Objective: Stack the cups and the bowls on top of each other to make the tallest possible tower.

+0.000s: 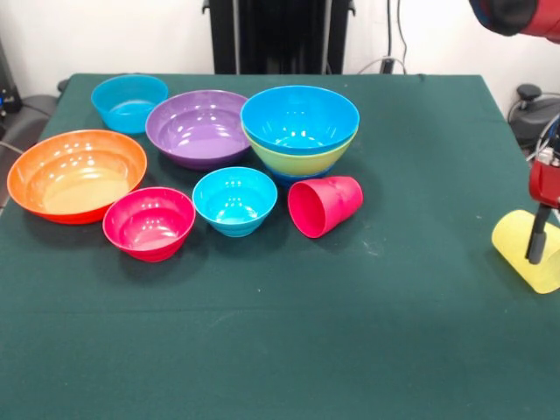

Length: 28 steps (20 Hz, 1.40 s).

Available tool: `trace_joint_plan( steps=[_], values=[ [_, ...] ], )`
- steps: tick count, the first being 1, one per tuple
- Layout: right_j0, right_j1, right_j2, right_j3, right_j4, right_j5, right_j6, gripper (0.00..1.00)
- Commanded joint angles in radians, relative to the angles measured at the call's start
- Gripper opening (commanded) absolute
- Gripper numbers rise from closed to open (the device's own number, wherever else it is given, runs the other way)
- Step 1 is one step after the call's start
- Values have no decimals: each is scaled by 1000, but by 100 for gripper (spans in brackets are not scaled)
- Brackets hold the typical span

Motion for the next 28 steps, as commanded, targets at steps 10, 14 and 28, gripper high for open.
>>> trace_joint_plan(
  steps=[10, 14, 28],
  values=[
    [15, 32, 78, -57, 26, 71, 58, 100],
    [10, 31, 87, -54, 26, 86, 44, 100],
    [8, 61, 126, -93, 22, 114, -4, 100]
  ],
)
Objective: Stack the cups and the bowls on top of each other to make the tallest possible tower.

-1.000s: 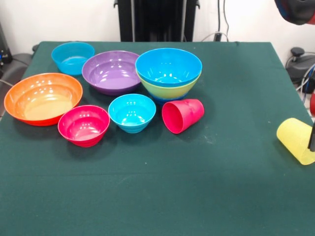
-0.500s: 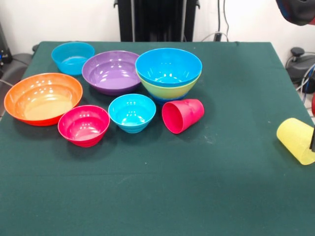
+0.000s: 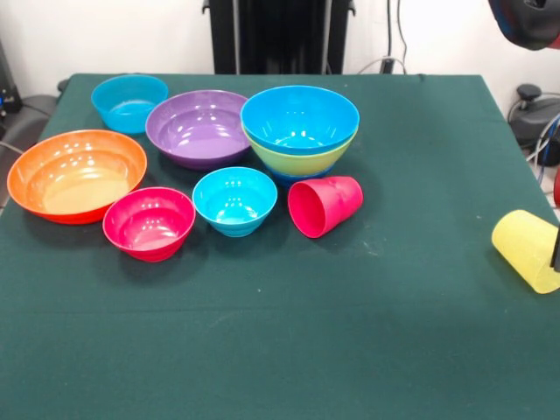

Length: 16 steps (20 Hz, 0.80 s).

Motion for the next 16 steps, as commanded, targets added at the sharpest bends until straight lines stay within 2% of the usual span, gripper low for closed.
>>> trace_joint_plan(
  steps=[1, 16],
  values=[
    [-12, 29, 123, -48, 4, 115, -4, 100],
    [15, 73, 121, -102, 8, 156, 1, 100]
  ],
)
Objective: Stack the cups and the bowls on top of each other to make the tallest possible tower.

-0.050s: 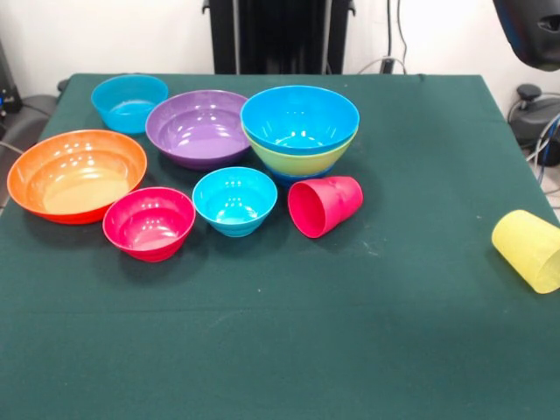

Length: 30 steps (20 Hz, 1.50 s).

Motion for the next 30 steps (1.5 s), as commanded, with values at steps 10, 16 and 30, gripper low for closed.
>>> trace_joint_plan(
  steps=[10, 16, 30],
  values=[
    [5, -14, 151, 48, 1, 153, -25, 100],
    [0, -66, 181, 120, 1, 180, -46, 100],
    [-27, -193, 179, 242, -22, 266, -66, 100]
  ],
)
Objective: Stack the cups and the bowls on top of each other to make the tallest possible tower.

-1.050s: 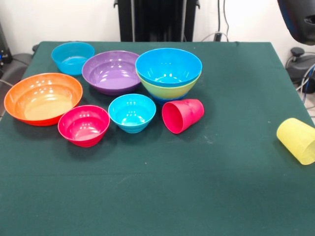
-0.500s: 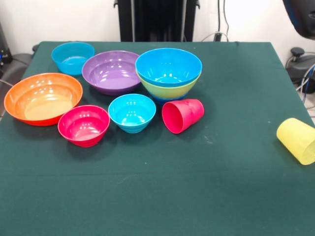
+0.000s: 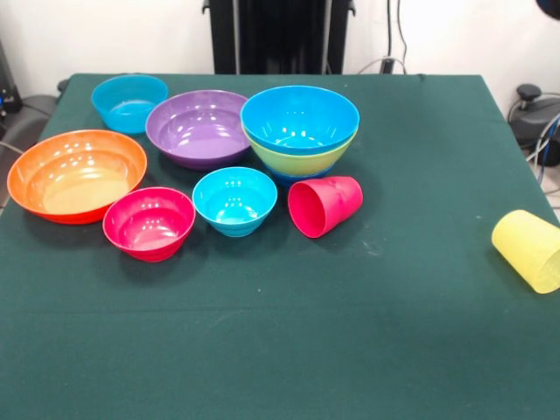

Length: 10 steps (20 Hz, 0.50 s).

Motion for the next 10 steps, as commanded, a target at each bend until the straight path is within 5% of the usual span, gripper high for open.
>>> trace_joint_plan(
  steps=[1, 10],
  values=[
    [-31, -66, 117, 139, -26, 143, -68, 100],
    [-63, -93, 126, 189, -47, 132, -96, 100]
  ],
)
